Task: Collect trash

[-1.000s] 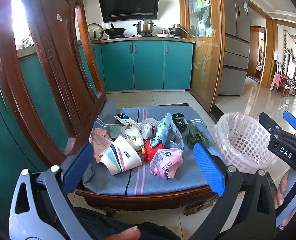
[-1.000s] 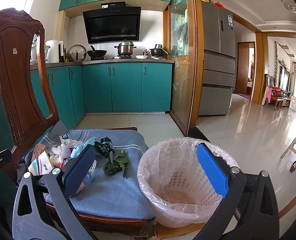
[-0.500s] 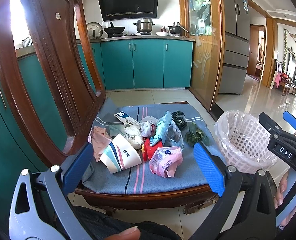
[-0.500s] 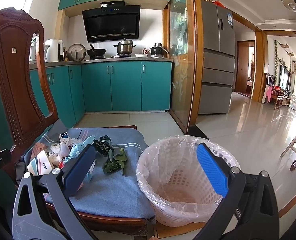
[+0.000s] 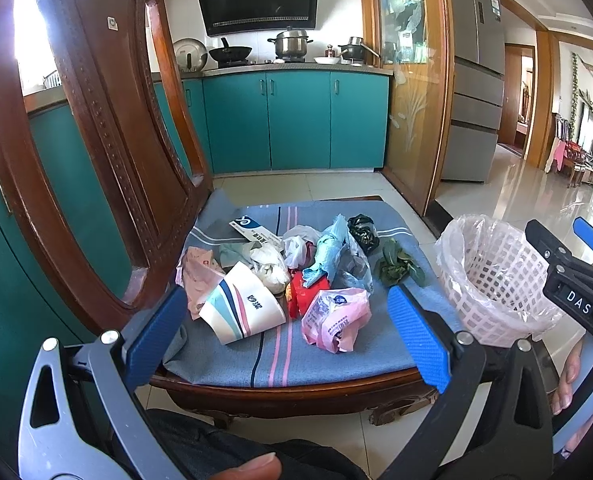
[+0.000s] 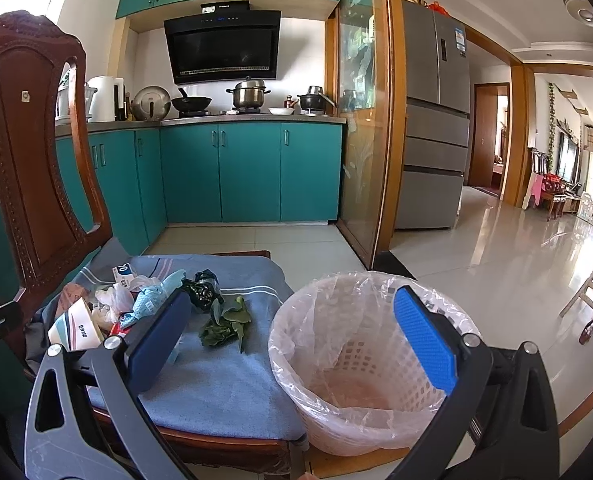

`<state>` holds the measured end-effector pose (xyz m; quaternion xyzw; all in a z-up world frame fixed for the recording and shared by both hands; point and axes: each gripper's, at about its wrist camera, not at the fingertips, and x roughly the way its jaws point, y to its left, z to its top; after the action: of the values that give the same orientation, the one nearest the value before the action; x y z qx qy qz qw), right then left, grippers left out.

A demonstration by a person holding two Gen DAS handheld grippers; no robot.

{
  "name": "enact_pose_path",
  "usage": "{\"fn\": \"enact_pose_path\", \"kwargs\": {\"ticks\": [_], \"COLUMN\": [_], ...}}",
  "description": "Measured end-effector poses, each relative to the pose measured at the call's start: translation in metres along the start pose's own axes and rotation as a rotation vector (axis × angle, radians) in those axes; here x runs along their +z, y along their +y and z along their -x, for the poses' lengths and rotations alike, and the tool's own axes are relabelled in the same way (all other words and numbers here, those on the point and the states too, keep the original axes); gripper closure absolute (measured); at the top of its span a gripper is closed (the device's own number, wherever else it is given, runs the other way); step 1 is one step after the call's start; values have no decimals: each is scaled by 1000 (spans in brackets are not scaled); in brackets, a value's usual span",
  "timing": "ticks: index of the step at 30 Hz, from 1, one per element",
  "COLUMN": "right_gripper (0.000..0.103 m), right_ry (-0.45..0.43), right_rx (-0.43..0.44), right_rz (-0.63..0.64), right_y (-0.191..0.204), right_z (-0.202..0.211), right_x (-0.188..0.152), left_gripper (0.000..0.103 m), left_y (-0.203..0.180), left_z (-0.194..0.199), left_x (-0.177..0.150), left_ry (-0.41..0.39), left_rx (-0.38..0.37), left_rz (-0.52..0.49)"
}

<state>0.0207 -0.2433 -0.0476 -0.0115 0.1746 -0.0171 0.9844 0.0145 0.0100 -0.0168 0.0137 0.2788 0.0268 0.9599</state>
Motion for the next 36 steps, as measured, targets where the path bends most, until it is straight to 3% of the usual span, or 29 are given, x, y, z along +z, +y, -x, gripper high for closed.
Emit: {"fn": "enact_pose_path", "kwargs": {"ticks": [5, 11, 14, 18, 21, 26, 29, 33, 34, 35, 36], "right_gripper": [3, 3, 3, 4, 17, 18, 18, 18, 21, 39, 43], "right_ry": [14, 184, 201, 246, 295, 389, 440, 482, 485, 484, 488], "right_rx": [2, 63, 68, 210, 317, 486, 524, 511, 515, 525, 529], "right_rz": [16, 81, 95, 120, 141, 113, 99, 165, 174, 181, 186], "right_y": [4, 16, 23, 41, 62, 103, 125, 146, 148, 149, 150], "right_z": [-4, -39, -47, -60, -72, -98, -111, -124, -125, -124, -125], "right_x": [-2, -19, -25, -30, -34, -41, -47, -57, -60, -62, -63], "left_gripper": [3, 3, 3, 3, 3, 4, 4, 4, 4, 4, 4], "left_y": [3, 17, 25, 36, 43, 55, 63, 70, 70, 70, 70], "left_z": [-7, -32, -45, -66, -80, -93, -99, -108, -109, -111, -113], "left_x": [-3, -18, -27, -38, -45, -55, -60, -61, -60, -59, -58], "left_ry": [19, 117, 157, 223, 264, 299, 317, 332, 332, 332, 331], "left_rx": [10, -39, -15, -9, -9, 7, 22, 15, 13, 8, 3], "left_rz": [2, 29, 26, 47, 67, 73, 84, 101, 100, 98, 94]}}
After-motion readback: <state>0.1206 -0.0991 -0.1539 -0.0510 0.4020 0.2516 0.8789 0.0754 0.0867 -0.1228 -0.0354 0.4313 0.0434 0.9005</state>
